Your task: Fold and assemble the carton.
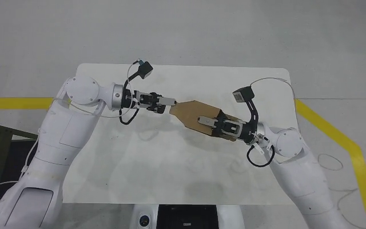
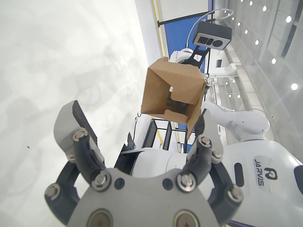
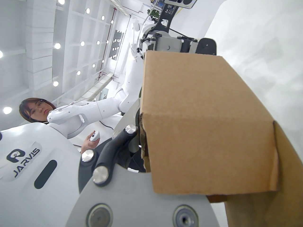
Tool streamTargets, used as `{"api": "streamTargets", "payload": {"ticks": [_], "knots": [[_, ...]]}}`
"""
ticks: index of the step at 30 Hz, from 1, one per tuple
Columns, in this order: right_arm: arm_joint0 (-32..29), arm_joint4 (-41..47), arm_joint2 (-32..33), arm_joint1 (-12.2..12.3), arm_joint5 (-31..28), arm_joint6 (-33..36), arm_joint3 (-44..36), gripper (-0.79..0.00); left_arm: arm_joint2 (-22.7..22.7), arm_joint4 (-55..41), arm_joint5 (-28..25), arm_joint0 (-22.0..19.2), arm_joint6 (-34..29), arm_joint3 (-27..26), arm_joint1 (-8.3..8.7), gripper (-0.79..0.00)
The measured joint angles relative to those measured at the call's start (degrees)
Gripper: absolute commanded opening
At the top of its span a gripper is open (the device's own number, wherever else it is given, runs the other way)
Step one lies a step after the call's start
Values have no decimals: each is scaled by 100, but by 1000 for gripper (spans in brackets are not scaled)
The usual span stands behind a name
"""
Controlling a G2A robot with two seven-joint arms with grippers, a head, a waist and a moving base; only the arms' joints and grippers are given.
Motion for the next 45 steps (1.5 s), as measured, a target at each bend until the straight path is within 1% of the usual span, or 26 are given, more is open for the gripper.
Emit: {"api": "streamTargets", "payload": {"ticks": [8,19,26,34,45], "knots": [[36,300,-76,-12,71,131,-238,-785,102,-49,-19,65,-121,-146,1,0],[177,492,-246,-49,112,207,-275,-785,316,-91,-126,-40,-228,-162,-39,0],[248,590,-305,-67,115,250,-253,-785,459,-369,-273,-151,-366,-29,-91,0],[301,633,-325,-76,115,328,-195,-785,615,-470,-377,-277,-493,117,-140,0],[333,662,-370,-90,97,380,-118,-785,784,-559,-450,-420,-489,260,-207,0]]}}
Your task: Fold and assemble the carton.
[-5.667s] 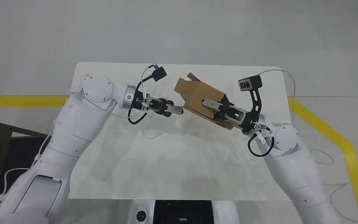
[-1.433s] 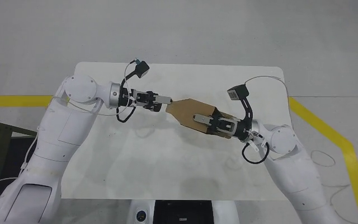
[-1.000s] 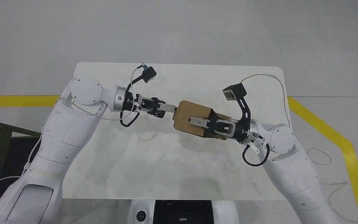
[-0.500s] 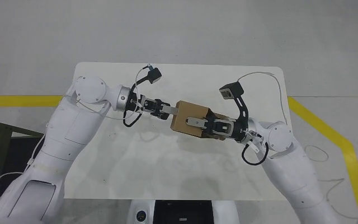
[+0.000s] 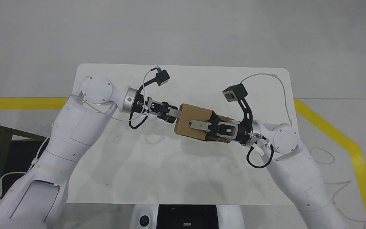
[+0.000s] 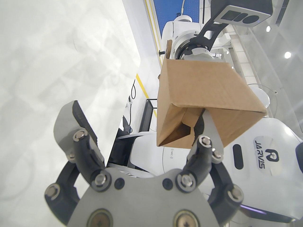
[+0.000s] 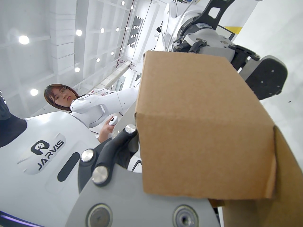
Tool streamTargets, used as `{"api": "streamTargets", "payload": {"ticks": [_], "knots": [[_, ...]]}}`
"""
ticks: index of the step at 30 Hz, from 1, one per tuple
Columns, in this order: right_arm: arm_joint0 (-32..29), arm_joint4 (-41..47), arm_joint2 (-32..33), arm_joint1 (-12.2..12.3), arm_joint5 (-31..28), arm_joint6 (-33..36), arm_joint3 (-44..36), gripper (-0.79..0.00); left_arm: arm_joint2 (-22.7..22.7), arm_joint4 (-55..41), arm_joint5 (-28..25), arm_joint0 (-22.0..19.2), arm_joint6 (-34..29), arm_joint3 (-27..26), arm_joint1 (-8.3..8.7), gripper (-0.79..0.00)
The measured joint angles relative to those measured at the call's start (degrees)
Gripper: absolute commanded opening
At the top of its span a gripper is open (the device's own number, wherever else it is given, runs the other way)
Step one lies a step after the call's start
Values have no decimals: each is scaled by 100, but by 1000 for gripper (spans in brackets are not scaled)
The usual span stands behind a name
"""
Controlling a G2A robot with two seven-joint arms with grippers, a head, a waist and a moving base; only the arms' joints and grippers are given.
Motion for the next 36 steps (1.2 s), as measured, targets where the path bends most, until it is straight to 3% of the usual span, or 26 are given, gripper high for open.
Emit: {"api": "streamTargets", "payload": {"ticks": [14,24,28,36], "knots": [[-29,43,37,-1,-26,32,125,-785,147,-57,-27,-92,-2,109,-62,0],[18,-231,30,15,139,139,550,-785,-238,339,-66,0,179,106,69,0],[134,-383,-151,-14,178,190,785,-785,-484,568,-376,145,351,-67,150,0],[701,-719,-819,-197,159,-5,1594,-785,-953,1306,-1481,630,787,-390,320,0]]}}
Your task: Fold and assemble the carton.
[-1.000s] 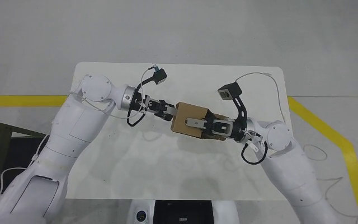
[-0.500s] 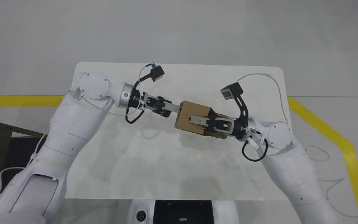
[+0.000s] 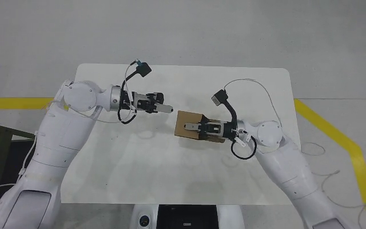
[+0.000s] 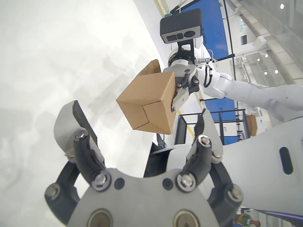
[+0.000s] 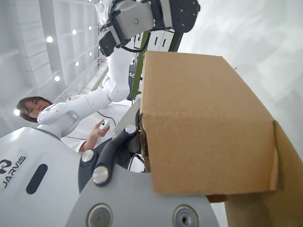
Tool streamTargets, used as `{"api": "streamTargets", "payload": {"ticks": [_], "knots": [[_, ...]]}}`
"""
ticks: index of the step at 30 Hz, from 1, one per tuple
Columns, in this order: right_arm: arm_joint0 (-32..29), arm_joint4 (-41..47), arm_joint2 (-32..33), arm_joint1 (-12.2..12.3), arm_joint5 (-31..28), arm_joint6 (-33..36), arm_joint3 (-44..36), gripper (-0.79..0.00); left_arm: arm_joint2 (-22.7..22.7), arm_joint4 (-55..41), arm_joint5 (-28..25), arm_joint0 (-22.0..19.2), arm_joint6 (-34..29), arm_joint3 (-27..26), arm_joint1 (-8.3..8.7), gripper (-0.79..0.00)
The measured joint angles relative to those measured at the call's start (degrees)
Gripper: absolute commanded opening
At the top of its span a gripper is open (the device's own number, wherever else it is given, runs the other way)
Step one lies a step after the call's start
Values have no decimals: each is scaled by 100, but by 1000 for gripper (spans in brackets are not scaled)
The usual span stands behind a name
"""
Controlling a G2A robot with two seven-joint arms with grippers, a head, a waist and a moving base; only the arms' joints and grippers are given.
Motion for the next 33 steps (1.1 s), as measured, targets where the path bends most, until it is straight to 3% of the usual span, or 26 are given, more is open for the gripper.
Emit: {"api": "streamTargets", "payload": {"ticks": [6,13,16,20,26,33], "knots": [[509,-161,-563,-211,-36,-206,753,-785,-353,160,-280,387,266,-160,110,0],[1090,-183,-1097,-493,-147,-383,1606,-785,-646,295,-191,684,389,-294,209,0],[1308,-175,-1280,-614,-210,-415,1954,-736,-766,336,-134,790,387,-368,252,0],[1548,-200,-1494,-766,-302,-401,2428,-727,-850,352,-58,872,331,-426,287,0],[1765,-161,-1647,-927,-470,-309,2928,-554,-847,352,-60,869,333,-423,286,0],[1773,-43,-1461,-910,-663,-65,3105,-446,-847,352,-60,869,333,-423,286,0]]}}
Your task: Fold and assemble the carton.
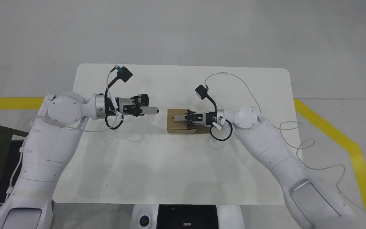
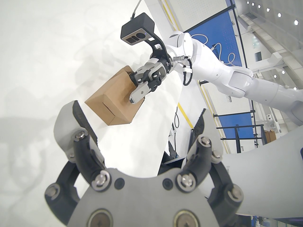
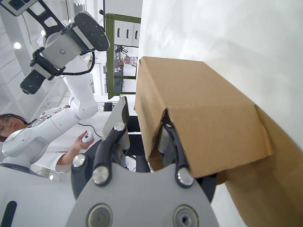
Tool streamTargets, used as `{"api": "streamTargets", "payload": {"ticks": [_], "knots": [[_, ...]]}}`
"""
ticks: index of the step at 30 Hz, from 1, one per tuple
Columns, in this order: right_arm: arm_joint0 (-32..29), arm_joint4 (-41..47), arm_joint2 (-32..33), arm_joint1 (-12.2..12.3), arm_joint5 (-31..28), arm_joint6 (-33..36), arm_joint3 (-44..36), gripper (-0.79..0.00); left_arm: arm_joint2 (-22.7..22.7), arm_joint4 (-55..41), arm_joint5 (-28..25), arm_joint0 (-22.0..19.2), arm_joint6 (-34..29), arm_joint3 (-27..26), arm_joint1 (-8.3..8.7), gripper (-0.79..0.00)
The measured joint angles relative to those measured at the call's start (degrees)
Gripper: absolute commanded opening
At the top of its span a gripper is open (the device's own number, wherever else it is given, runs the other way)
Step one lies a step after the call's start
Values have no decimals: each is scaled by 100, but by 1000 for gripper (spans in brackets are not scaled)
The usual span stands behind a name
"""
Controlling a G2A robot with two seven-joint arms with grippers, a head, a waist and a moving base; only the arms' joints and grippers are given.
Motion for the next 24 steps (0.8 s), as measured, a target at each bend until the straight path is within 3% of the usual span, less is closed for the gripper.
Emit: {"api": "streamTargets", "payload": {"ticks": [10,14,18,24], "knots": [[-445,23,713,310,115,246,-670,-437,39,76,24,74,59,-45,2,0],[-687,-117,1057,466,307,333,-1087,-434,100,516,-121,100,-159,-43,44,0],[-909,-240,1340,585,449,368,-1423,-431,80,1239,-598,66,77,4,81,0],[-1137,-442,1447,648,662,253,-1536,-434,205,2427,-1587,95,1062,105,69,0]]}}
